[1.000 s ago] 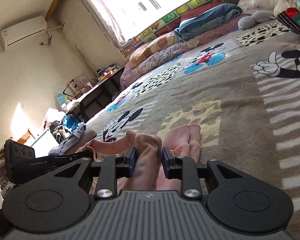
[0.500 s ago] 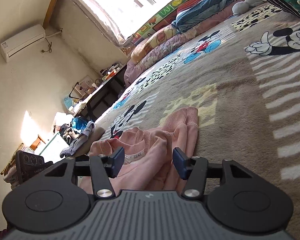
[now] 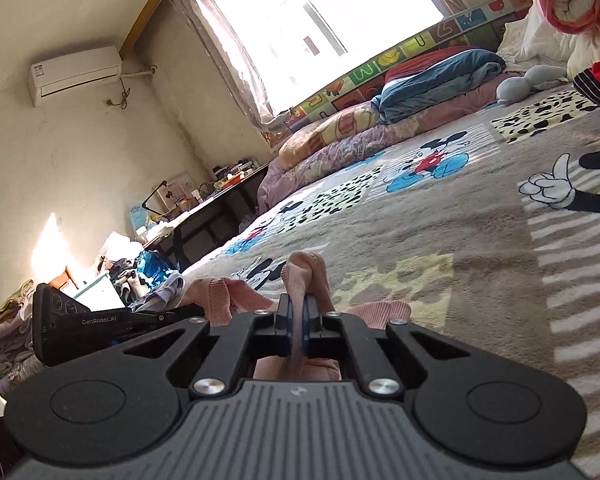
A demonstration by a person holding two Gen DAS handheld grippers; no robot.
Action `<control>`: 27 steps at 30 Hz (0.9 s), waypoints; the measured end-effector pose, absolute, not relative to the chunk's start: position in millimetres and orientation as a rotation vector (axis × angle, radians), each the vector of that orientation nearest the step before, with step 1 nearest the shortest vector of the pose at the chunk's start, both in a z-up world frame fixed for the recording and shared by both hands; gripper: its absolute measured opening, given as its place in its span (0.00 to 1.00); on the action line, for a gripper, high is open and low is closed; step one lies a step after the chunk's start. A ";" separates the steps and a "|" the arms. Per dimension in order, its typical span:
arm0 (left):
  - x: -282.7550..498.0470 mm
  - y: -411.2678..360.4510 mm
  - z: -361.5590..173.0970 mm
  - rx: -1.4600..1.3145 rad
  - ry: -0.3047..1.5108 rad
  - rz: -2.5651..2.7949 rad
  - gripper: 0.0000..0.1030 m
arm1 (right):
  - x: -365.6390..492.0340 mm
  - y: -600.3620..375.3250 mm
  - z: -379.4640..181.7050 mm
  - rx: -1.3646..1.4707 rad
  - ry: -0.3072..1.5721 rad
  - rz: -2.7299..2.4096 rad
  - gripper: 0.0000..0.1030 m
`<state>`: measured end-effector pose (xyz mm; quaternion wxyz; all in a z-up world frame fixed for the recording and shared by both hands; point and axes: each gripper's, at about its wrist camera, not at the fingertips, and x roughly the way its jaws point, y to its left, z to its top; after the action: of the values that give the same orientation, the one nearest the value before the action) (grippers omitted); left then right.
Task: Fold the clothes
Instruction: 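Grasp the sweatshirt edge with the right gripper while the left holds the hem, then open both grippers and release the pink sweatshirt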
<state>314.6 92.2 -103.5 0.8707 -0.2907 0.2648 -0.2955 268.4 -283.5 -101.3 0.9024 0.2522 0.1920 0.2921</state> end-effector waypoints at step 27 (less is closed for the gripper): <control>312.5 49.1 -92.6 -0.194 0.444 -0.532 0.12 | 289.0 -249.9 -93.3 0.179 0.345 0.561 0.18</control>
<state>312.5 49.1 -92.6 0.9360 -0.0948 0.2172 -0.2603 289.0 -249.9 -93.3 0.9423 0.0879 0.1692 0.2752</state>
